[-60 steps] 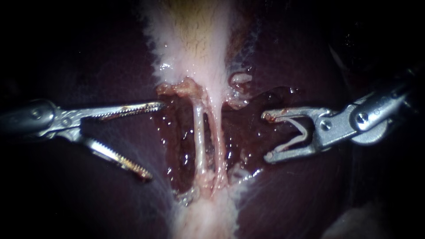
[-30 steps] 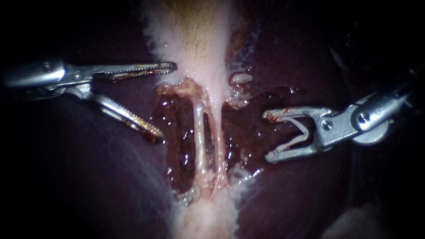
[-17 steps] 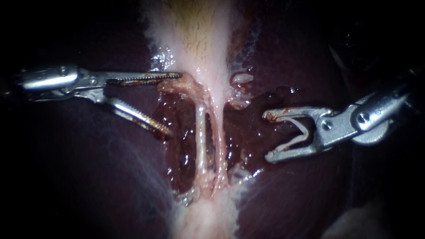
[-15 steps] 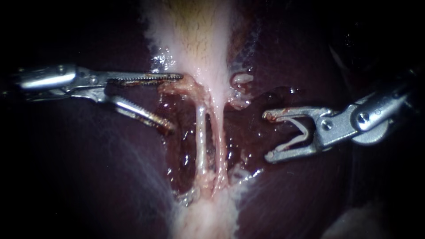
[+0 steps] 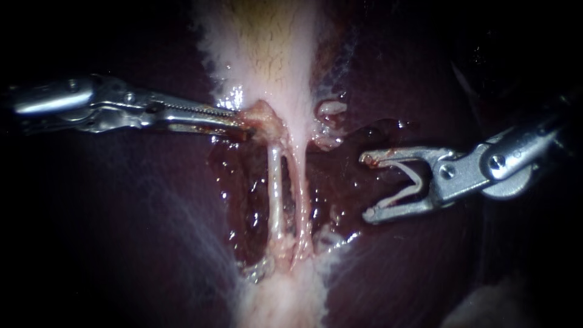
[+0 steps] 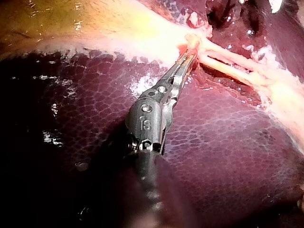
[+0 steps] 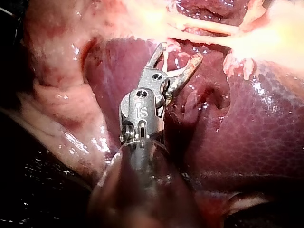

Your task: Grabbing gallbladder

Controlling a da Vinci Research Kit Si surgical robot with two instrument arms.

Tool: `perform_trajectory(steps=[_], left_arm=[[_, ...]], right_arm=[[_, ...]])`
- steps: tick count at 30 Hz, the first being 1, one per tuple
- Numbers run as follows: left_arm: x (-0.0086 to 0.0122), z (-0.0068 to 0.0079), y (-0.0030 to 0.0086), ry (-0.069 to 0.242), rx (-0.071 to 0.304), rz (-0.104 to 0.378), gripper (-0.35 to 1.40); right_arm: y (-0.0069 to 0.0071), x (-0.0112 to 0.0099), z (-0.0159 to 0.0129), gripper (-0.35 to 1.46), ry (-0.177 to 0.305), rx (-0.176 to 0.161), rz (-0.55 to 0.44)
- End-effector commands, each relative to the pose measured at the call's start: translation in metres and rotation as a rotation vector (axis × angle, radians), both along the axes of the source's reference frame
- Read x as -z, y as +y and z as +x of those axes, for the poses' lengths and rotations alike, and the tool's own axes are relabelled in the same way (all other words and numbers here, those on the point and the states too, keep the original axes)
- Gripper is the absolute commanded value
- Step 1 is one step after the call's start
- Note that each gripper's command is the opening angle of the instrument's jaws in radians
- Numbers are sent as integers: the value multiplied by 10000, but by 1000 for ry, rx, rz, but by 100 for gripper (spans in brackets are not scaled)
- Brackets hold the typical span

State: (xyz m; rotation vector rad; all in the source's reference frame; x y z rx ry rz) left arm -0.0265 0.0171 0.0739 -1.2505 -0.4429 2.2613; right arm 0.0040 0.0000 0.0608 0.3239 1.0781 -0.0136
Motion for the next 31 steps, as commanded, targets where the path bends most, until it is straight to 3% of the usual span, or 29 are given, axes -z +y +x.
perform_trajectory(steps=[1, 7, 11, 15, 19, 22, 31], left_arm=[[3, 0, -1, 18, 2, 21, -35], [25, 7, -2, 68, 9, 90, -35], [62, 15, 7, 60, 20, 141, -35], [102, 22, 16, 52, 21, 159, -35], [129, 27, 19, 33, 33, 165, -35], [133, 28, 18, 30, 35, 165, -35], [118, 30, 18, 30, 36, 165, -35]], right_arm=[[0, 0, 0, 50, 0, 0, 0], [0, 0, 0, 50, 0, 0, 0], [0, 0, 0, 50, 0, 0, 0], [0, 0, 0, 50, -1, -2, 5], [0, 0, 0, 50, -1, -2, 5], [0, 0, 0, 50, -1, -2, 5], [0, 0, -1, 50, -1, -2, 5]])
